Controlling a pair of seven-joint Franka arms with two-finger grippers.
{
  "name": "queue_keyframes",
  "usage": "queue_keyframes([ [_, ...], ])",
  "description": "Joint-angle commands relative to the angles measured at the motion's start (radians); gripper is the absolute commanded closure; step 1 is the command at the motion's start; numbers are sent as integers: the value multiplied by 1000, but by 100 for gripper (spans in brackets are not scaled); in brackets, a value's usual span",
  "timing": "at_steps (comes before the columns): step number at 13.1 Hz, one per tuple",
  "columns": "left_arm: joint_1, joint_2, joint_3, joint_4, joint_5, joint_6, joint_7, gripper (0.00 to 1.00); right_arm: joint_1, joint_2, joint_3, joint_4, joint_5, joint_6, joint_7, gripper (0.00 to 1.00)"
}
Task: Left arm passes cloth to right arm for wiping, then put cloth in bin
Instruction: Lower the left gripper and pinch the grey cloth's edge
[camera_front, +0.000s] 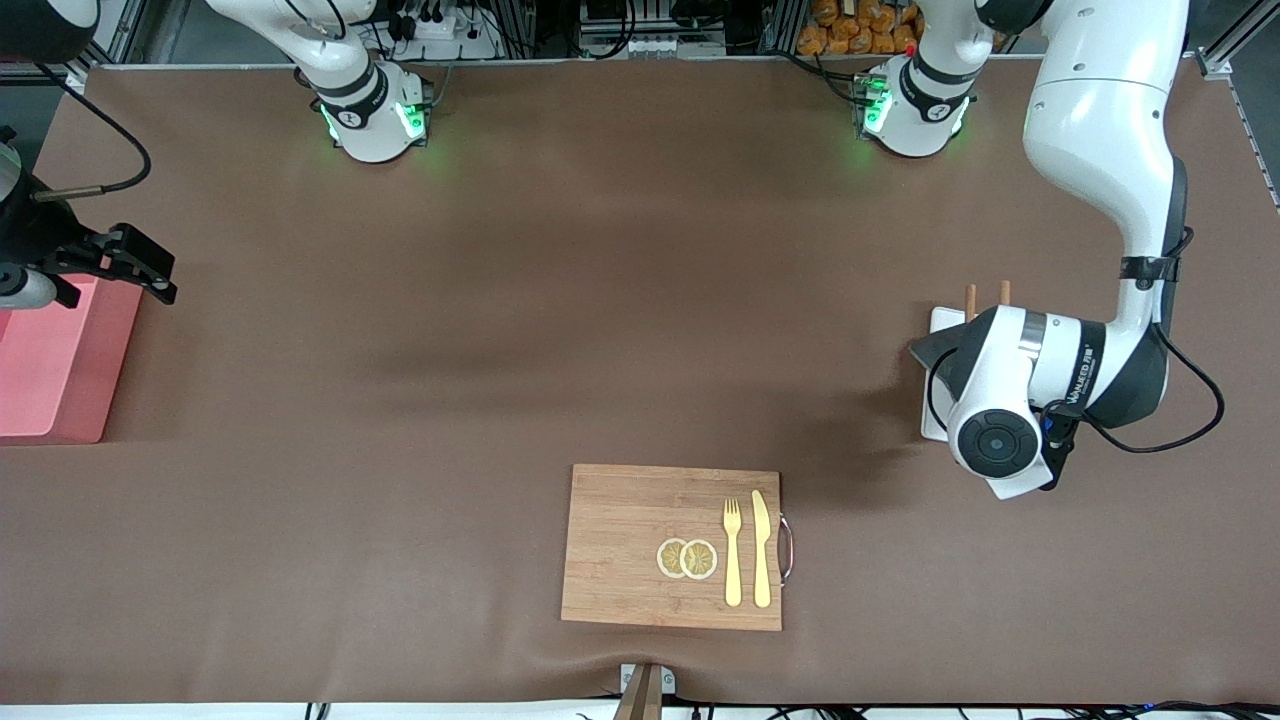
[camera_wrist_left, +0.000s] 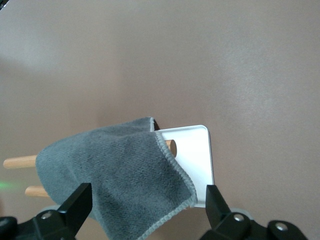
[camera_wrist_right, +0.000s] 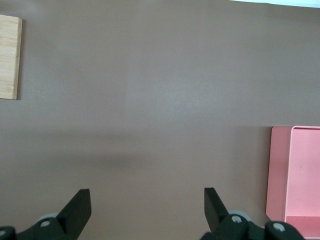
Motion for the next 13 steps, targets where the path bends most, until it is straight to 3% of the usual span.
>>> queue_keyframes([
  [1, -10, 17, 4, 24, 28, -24, -21, 0, -4, 7, 3, 18, 0, -15, 1, 0],
  [2, -12, 24, 4, 24, 29, -24, -29, 0, 0, 9, 3, 16, 0, -16, 1, 0],
  [3, -12, 27, 4, 24, 29, -24, -50, 17, -2, 9, 3, 18, 0, -16, 1, 0],
  [5, -13, 27, 4, 24, 29, -24, -61, 21, 3, 9, 3, 16, 0, -16, 2, 0],
  [7, -13, 27, 4, 24, 31, -24, -61, 52, 0, 9, 3, 18, 0, -16, 2, 0],
  [9, -13, 26, 4, 24, 31, -24, -61, 65, -3, 9, 3, 18, 0, -16, 1, 0],
  [11, -12, 21, 4, 24, 28, -30, -62, 89, 1, 9, 3, 15, 0, -16, 2, 0],
  [12, -12, 21, 4, 25, 26, -41, -62, 97, 0, 9, 3, 16, 0, -16, 1, 0],
  [13, -12, 21, 4, 25, 26, -44, -62, 97, 3, 9, 3, 15, 0, -16, 2, 0],
])
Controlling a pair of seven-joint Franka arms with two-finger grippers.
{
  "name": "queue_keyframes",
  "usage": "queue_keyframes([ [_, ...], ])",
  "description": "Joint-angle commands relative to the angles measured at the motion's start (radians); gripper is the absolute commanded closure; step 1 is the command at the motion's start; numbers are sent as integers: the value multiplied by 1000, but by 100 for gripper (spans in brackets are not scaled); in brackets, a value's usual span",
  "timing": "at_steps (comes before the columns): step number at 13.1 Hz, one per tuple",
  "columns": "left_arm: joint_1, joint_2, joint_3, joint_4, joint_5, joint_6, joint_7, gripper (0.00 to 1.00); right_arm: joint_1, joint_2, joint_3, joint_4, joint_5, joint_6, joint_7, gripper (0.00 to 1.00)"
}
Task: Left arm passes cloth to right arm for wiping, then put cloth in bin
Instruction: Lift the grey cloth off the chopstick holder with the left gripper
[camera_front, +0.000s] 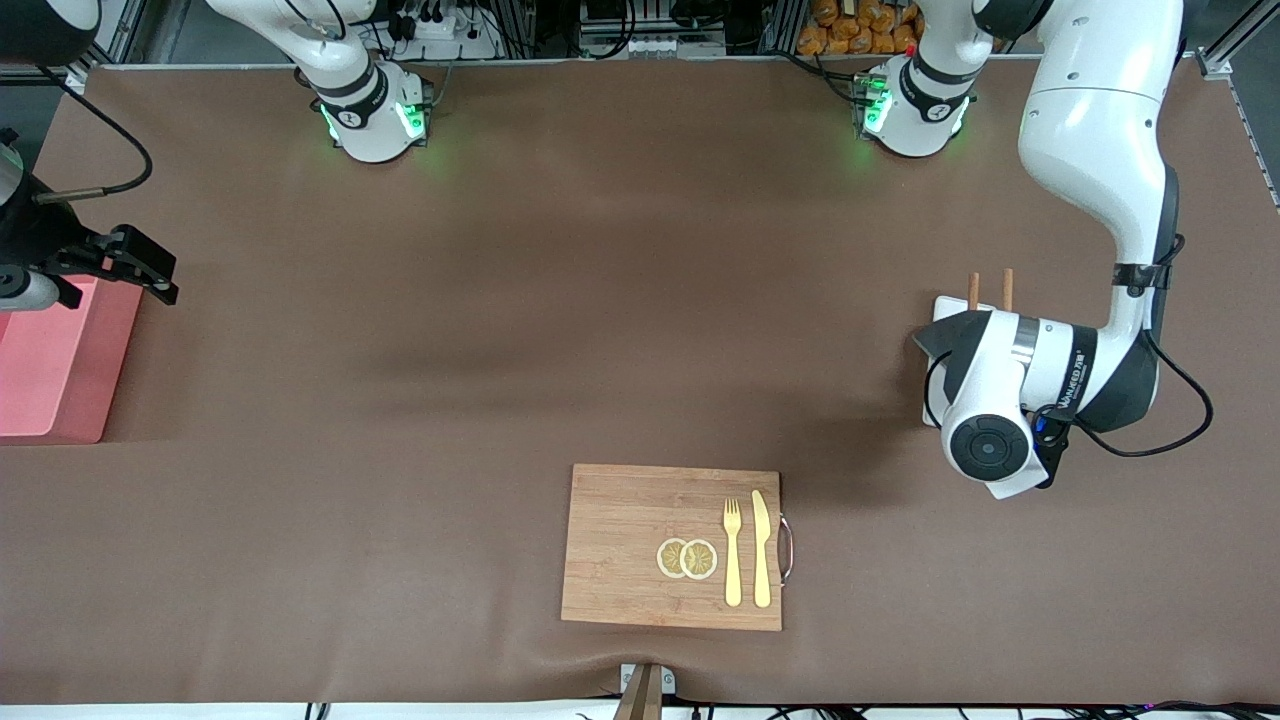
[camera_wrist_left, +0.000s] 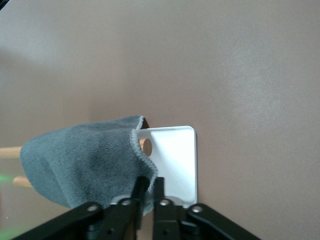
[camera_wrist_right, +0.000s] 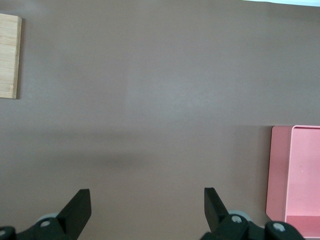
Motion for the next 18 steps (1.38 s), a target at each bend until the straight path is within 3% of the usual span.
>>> queue_keyframes([
  [1, -8, 6, 4, 22, 25, -32, -18, 98, 1, 8, 2, 15, 0, -14, 2, 0],
  [5, -4, -29, 5, 30, 25, -32, -16, 100, 6, 25, 2, 19, -2, -14, 2, 0],
  [11, -20, -226, -8, 28, 19, -32, 2, 100, 4, 20, 5, 25, -2, -14, -1, 0],
  [15, -25, -351, -158, 30, 2, -34, 7, 100, 13, 19, 8, 24, -3, -31, -2, 0],
  [18, -27, -372, -276, 39, -62, -16, 4, 100, 16, 23, 8, 21, 0, -43, 15, 0],
])
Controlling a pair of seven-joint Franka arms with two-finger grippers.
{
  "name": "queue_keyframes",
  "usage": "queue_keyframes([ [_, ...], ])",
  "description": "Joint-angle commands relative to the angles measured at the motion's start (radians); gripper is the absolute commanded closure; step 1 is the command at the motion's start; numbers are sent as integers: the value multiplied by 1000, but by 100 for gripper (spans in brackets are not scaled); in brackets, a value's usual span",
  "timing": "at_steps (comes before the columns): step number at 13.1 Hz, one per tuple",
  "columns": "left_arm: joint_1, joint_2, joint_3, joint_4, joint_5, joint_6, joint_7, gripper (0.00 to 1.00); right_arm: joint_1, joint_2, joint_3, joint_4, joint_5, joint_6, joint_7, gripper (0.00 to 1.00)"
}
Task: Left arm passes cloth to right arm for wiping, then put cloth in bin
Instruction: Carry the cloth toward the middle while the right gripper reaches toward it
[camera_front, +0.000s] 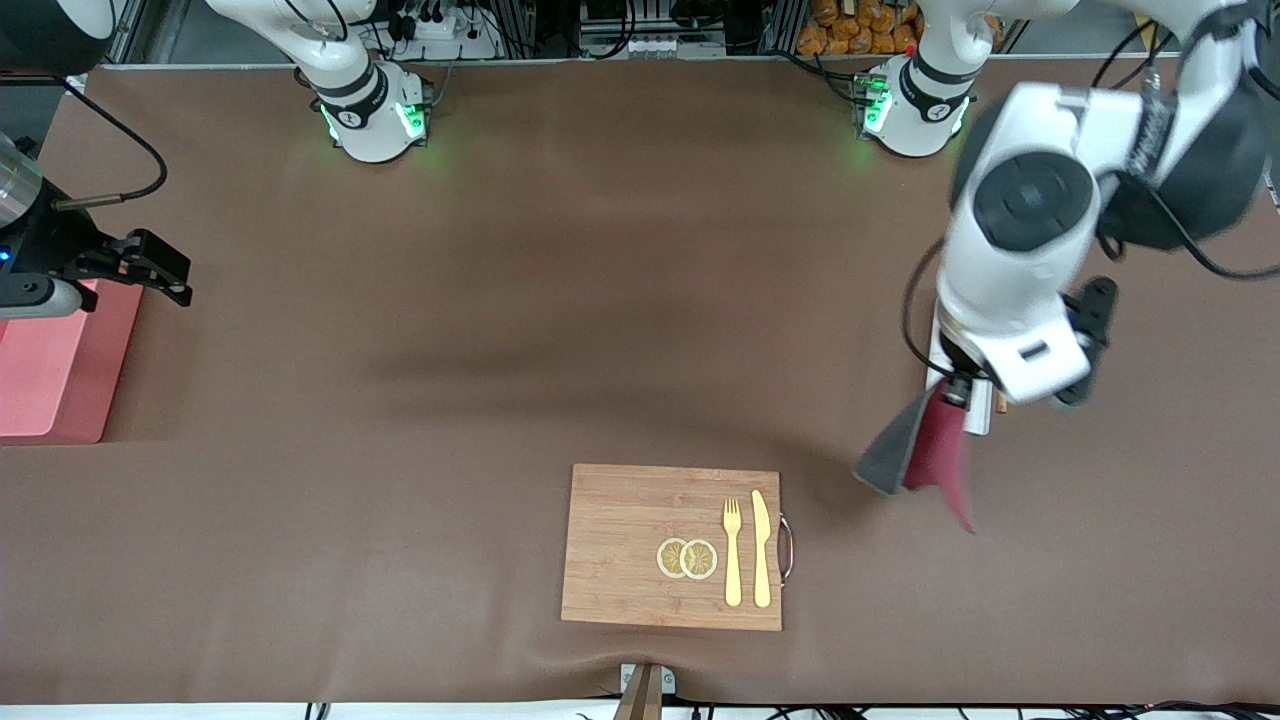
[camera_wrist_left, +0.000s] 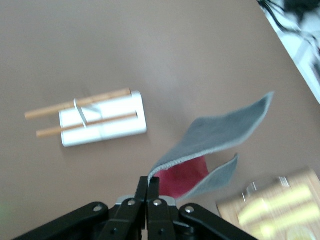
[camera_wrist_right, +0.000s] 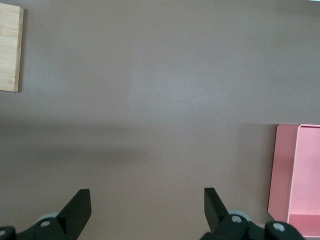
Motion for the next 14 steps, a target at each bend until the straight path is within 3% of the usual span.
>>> queue_keyframes([
  [1, 5, -14, -95, 1, -43, 36, -11, 100, 4, 10, 0, 13, 21, -44, 44, 0],
  [4, 1, -13, -209, 3, -115, 112, -30, 100, -6, 22, -4, 10, 197, -121, 315, 0],
  [7, -1, -5, -314, 3, -164, 298, -118, 100, 6, 51, -2, 11, 312, -199, 545, 0],
  [9, -7, 12, -351, 0, -187, 436, -178, 100, 9, 80, -2, 11, 443, -219, 799, 0],
  [12, -57, 20, -359, -2, -202, 571, -272, 100, 60, 116, -2, 10, 533, -249, 993, 0],
  [14, -87, 32, -359, -3, -204, 677, -321, 100, 73, 153, -2, 10, 642, -249, 1149, 0],
])
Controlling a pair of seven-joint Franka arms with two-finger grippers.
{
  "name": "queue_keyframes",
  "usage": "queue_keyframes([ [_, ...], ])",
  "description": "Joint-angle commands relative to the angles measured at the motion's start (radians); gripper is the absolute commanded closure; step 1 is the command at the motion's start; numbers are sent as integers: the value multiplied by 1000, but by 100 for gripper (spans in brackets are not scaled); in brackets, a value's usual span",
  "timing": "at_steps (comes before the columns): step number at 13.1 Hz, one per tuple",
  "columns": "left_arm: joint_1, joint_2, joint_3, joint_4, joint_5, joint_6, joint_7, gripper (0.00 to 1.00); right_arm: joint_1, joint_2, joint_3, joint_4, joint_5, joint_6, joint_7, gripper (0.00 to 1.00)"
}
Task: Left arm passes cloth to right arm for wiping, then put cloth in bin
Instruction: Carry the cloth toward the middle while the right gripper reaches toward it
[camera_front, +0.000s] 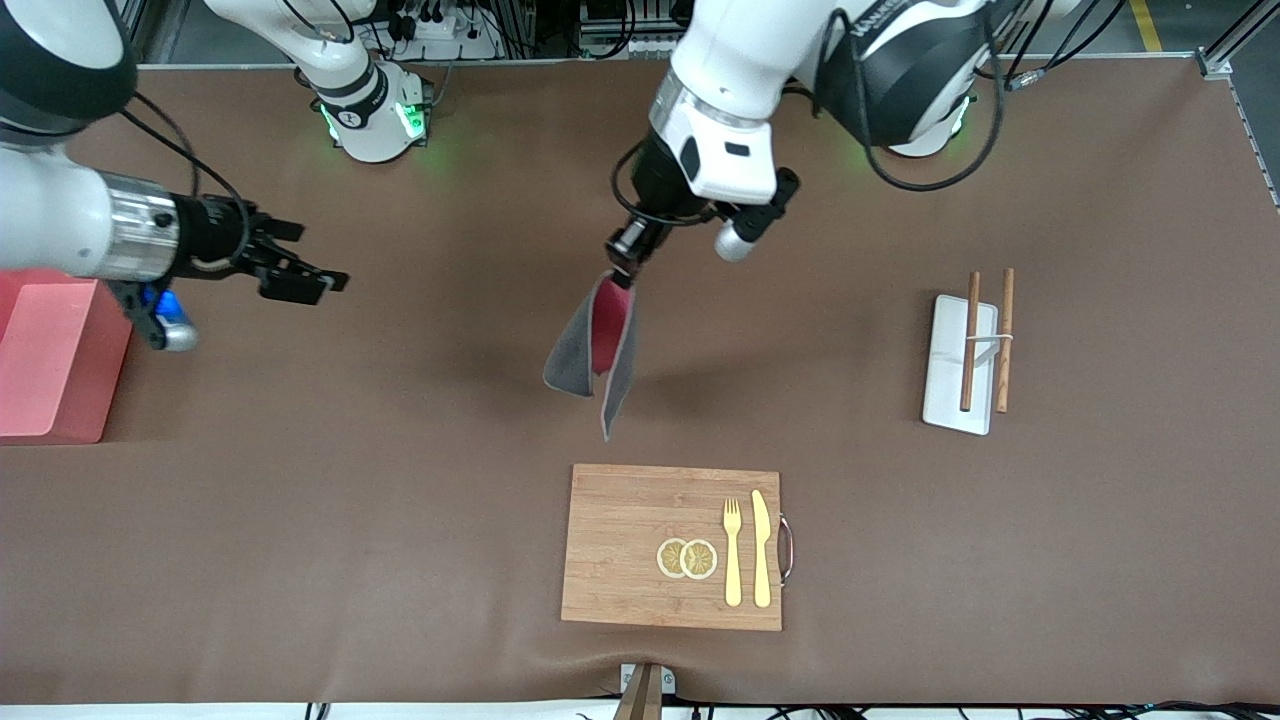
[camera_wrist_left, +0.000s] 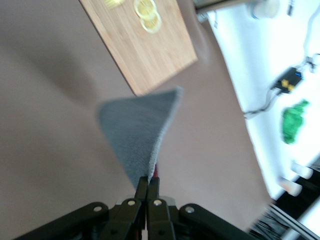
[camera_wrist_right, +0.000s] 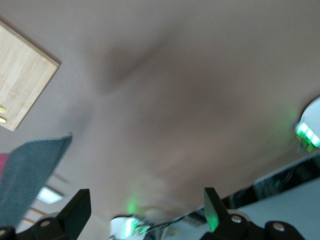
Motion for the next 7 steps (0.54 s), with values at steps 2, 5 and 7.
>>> queue_keyframes([
  [2, -46, 27, -3, 1, -15, 145, -50, 100, 11, 83, -3, 13, 239, -10, 240, 0],
  [5, -106, 52, 1, 1, -8, 188, -54, 100, 13, 140, -3, 13, 385, -6, 306, 0],
  [7, -135, 65, 4, 1, 0, 190, -65, 100, 40, 168, -3, 11, 454, 28, 343, 0],
])
